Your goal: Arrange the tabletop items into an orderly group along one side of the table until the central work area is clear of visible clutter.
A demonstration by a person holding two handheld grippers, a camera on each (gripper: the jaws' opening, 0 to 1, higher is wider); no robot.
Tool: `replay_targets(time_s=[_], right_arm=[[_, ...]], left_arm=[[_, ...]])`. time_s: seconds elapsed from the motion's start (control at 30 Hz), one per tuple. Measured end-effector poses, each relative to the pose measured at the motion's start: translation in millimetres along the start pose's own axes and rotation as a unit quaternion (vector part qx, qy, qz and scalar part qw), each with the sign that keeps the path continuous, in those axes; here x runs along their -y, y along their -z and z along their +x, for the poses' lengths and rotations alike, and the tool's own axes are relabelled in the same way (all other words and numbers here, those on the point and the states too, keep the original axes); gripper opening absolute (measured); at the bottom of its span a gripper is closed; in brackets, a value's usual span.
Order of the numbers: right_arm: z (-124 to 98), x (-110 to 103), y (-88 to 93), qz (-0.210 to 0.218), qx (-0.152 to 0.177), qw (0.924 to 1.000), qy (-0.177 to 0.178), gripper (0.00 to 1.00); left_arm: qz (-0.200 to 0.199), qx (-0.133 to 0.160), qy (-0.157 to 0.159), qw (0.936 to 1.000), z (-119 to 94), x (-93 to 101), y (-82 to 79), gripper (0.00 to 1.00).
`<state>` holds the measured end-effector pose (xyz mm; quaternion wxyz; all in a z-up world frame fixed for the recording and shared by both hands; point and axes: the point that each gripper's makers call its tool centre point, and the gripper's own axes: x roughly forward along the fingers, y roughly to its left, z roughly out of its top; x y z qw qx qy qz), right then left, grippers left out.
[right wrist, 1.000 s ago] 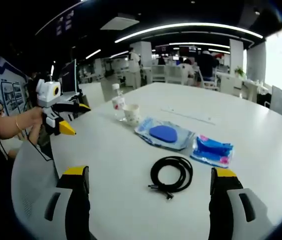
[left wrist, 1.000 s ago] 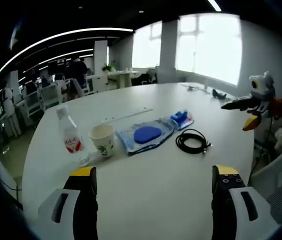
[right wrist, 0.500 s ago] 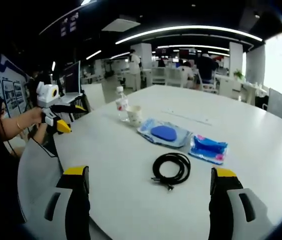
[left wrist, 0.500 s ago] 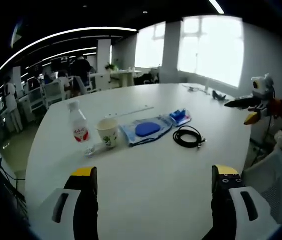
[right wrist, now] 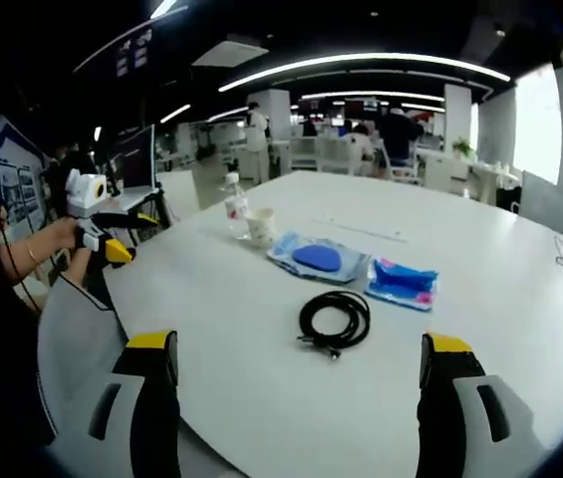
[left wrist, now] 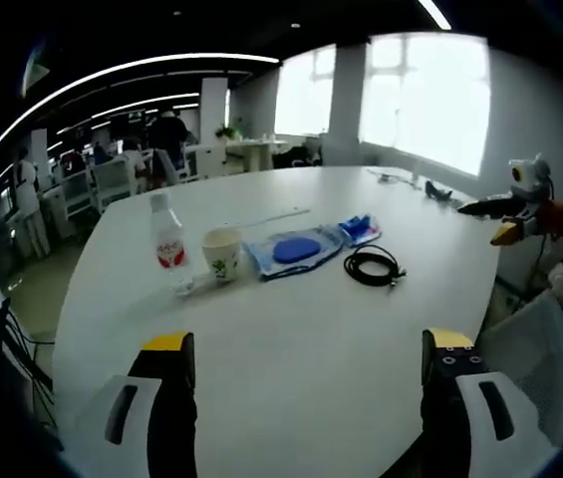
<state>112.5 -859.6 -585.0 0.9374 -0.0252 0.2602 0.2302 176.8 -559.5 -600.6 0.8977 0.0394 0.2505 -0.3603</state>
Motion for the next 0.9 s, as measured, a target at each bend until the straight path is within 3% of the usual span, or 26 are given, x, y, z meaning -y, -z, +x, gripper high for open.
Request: replay_targets(time_s=[0.07,0.37,0.9], right_arm=[[-2.5,0.6,0.9,-0.003,0.006,1.0,0.006,1.0],[-9.3,-4.3,8.7,0.002,0.024,0.9996,0.014,1.0],[-6.7,-8.8,10.4,-0.008,0.003,0.9999,0.01,1.0]], left_arm=[[-0.003,0.02,0.004,0.9998,-3.5,2.5,-6.7,0.93],[0.004,0.008,-0.017,0.9998,-13.0,-2.5,4.4,0.94],[-0.006,0.004,-0.021,0.9998,-20.1,-2.3,12.3,0.95]])
